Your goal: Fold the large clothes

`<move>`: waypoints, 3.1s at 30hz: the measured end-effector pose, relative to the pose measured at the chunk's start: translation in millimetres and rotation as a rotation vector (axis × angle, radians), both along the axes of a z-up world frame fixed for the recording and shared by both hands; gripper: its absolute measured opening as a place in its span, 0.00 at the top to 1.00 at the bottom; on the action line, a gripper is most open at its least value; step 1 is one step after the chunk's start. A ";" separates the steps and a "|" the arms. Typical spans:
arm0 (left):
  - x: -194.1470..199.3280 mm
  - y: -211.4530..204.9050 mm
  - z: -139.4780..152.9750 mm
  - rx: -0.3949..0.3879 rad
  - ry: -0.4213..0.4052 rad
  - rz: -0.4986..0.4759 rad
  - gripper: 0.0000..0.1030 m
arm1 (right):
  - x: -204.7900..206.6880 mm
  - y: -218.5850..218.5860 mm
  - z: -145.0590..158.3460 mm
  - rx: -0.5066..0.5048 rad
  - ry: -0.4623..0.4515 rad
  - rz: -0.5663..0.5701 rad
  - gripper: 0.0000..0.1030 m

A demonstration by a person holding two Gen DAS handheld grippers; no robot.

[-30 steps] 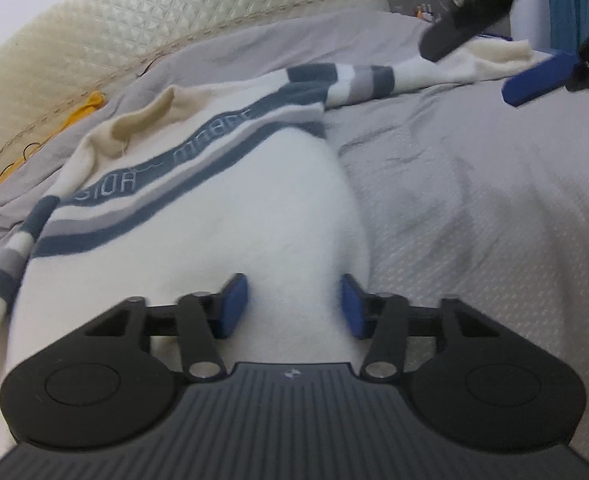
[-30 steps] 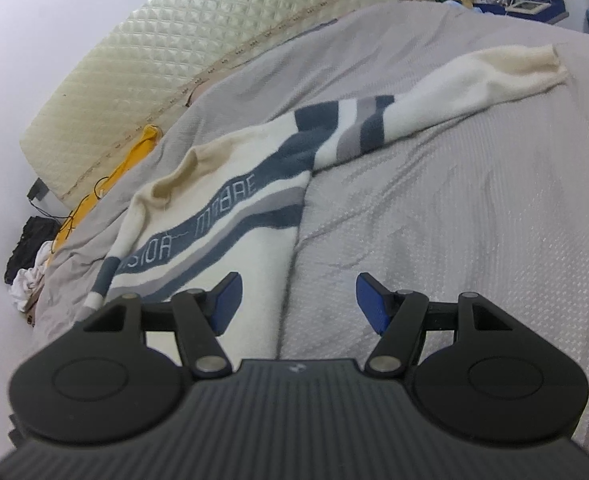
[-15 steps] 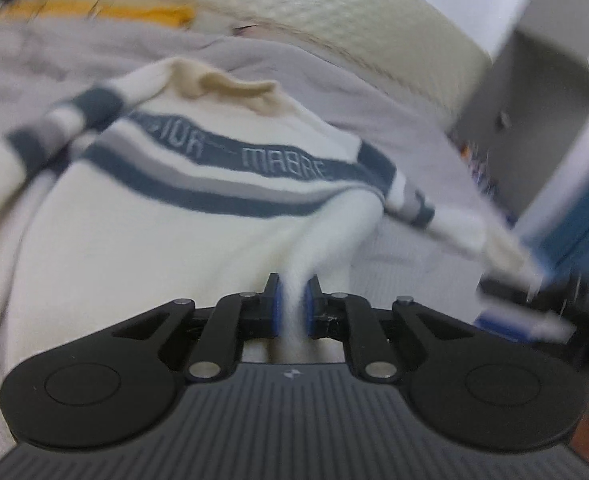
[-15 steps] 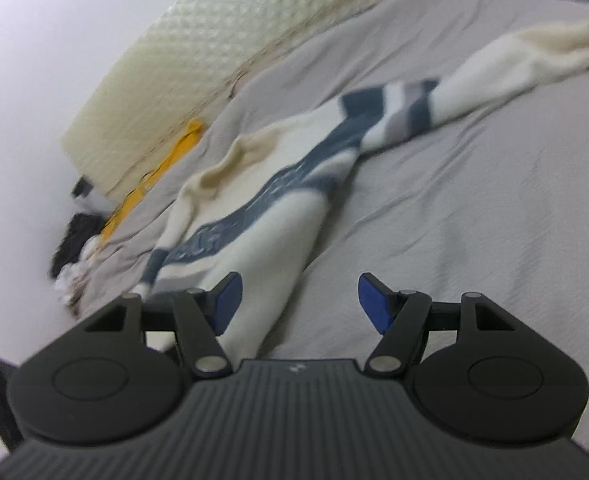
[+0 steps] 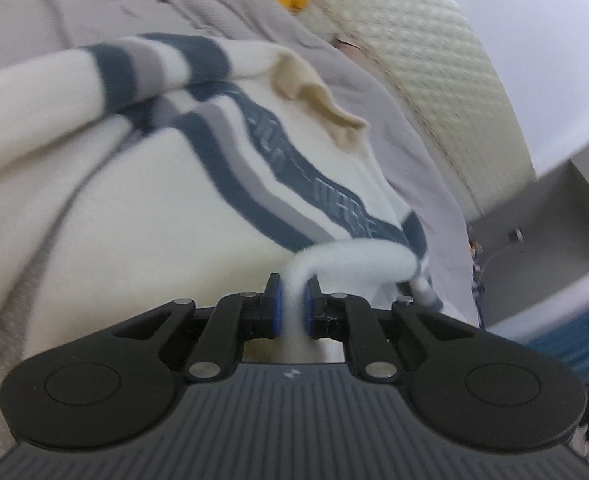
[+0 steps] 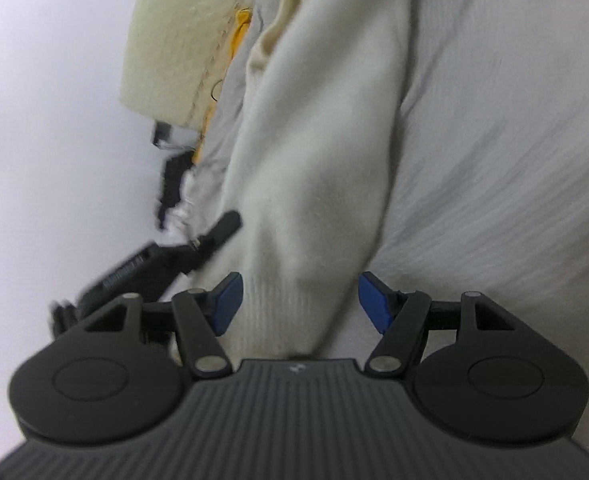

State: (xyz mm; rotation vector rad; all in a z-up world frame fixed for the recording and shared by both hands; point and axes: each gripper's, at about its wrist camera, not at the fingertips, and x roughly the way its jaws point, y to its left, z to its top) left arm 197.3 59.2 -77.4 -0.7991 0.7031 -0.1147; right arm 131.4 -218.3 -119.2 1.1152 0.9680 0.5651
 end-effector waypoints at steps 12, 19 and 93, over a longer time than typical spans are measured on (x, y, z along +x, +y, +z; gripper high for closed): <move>5.4 13.0 -10.8 -0.032 0.016 0.041 0.87 | 17.4 35.5 -21.5 0.079 0.023 0.013 0.35; -0.2 9.2 -5.1 -0.059 -0.017 0.012 0.86 | 7.3 35.6 -6.6 0.065 -0.054 -0.012 0.79; -23.0 87.2 64.8 0.565 0.188 0.033 0.39 | 21.0 1.6 65.0 -0.734 -0.253 0.025 0.29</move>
